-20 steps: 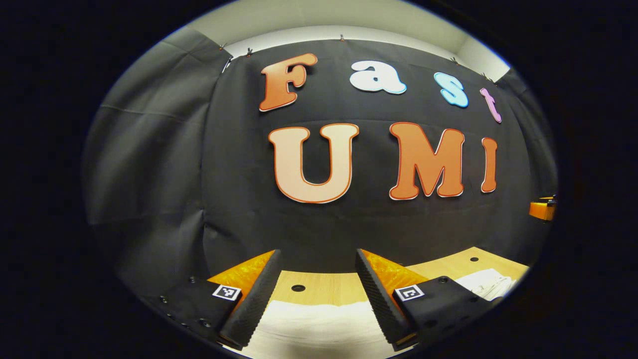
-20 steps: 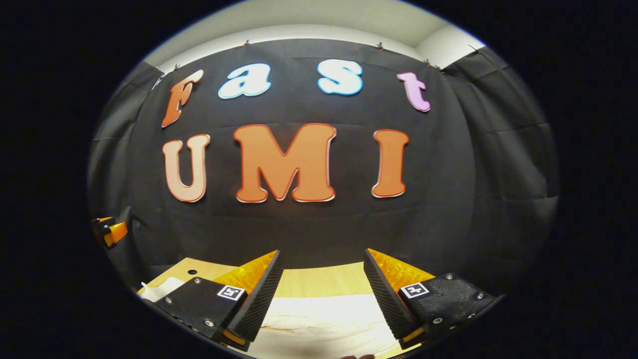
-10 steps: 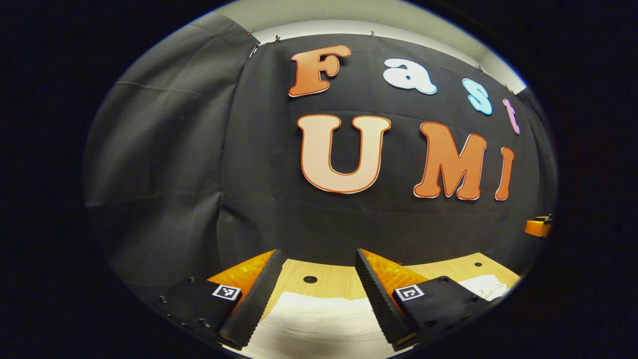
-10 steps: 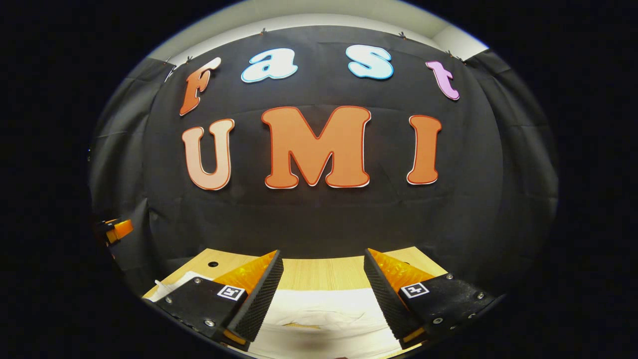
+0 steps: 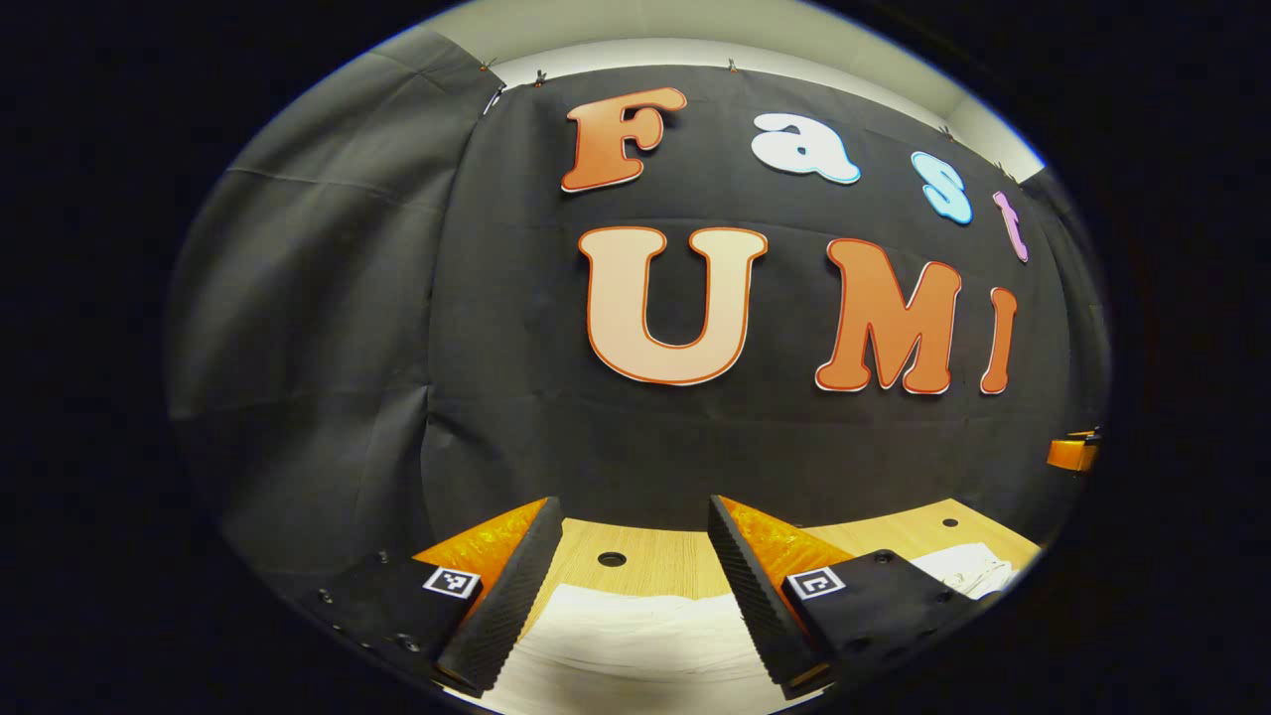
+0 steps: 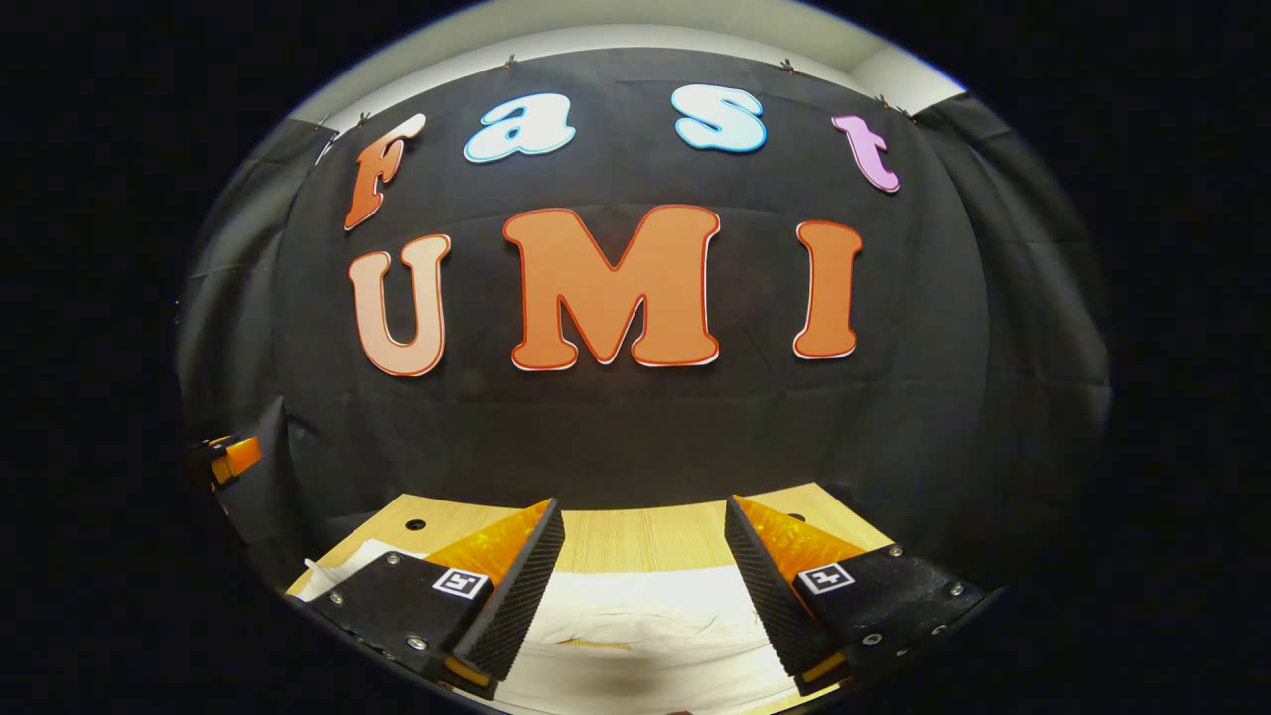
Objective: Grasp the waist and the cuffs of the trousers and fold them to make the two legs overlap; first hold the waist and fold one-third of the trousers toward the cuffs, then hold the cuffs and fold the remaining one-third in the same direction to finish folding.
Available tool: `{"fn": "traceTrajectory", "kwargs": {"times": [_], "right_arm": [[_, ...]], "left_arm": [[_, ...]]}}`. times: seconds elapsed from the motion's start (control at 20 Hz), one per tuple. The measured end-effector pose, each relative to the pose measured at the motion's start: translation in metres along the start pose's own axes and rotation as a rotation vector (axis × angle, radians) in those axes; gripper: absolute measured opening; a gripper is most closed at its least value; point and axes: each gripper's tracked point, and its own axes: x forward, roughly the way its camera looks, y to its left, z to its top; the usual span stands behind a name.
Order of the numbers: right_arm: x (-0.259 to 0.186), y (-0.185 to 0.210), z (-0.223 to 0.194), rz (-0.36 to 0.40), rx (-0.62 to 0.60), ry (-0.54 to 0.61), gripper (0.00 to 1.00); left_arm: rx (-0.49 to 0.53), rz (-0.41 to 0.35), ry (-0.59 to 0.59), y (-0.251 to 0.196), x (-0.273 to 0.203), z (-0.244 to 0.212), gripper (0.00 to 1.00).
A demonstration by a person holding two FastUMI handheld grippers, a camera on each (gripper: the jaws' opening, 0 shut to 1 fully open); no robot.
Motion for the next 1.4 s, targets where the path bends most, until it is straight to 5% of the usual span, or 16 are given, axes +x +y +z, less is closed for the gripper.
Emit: {"fn": "traceTrajectory", "kwargs": {"times": [0.3, 0.7, 1.05, 1.4], "right_arm": [[-0.005, -0.026, -0.062, 0.005, 0.29, 0.201, 0.97], [-0.027, -0.09, -0.186, -0.17, 0.692, 0.495, 0.98], [-0.061, -0.136, -0.265, -0.33, 0.922, 0.638, 0.99], [-0.067, -0.161, -0.32, -0.457, 0.968, 0.733, 0.99]], "left_arm": [[0.004, -0.009, 0.024, 0.002, 0.003, -0.012, 0.96], [0.008, 0.016, 0.045, 0.013, 0.006, -0.022, 0.96], [-0.02, 0.042, 0.086, 0.028, 0.004, -0.041, 0.96], [-0.014, 0.088, 0.113, 0.052, -0.005, -0.052, 0.96]]}}
